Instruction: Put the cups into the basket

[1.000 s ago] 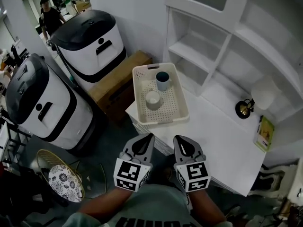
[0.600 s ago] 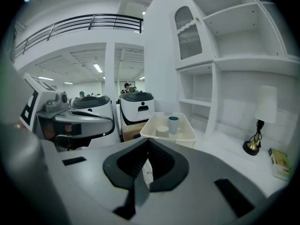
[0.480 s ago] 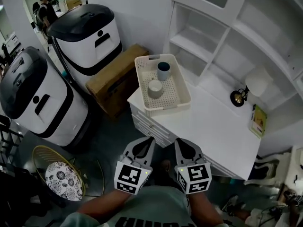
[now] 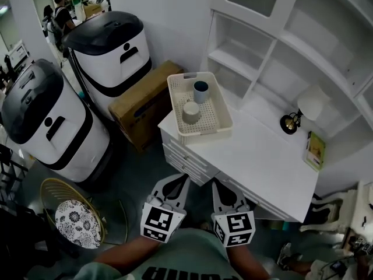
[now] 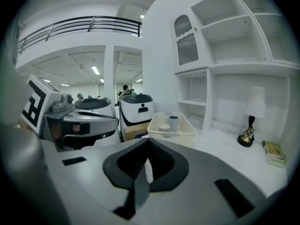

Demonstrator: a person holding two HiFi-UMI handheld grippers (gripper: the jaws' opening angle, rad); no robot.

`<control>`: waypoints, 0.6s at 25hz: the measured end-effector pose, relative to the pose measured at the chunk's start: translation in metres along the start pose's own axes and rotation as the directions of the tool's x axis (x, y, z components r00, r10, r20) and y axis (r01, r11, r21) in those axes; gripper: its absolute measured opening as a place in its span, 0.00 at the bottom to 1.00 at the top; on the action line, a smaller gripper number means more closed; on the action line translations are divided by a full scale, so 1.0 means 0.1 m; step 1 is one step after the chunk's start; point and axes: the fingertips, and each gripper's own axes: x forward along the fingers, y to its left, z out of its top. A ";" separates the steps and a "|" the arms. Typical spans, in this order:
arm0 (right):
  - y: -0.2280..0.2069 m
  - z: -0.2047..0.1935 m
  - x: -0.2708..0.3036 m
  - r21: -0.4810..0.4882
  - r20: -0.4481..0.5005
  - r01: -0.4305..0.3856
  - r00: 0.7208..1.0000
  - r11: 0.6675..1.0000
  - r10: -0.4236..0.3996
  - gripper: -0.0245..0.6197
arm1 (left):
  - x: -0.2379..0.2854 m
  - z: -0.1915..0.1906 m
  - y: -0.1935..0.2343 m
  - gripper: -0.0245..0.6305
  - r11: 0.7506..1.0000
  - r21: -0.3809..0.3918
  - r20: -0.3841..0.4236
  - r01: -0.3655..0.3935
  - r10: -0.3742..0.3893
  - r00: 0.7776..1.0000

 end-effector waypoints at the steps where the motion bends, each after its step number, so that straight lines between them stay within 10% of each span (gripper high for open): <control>1: 0.00 -0.02 -0.02 0.001 0.001 0.001 1.000 1.000 -0.001 0.06 | -0.01 0.00 -0.03 0.04 1.000 0.004 0.000 0.000 0.000 1.000; 15: 0.05 -0.12 -0.19 -0.035 0.009 -0.021 1.000 0.999 0.021 0.06 | -0.02 -0.11 -0.25 0.04 1.000 0.007 -0.017 -0.002 0.002 1.000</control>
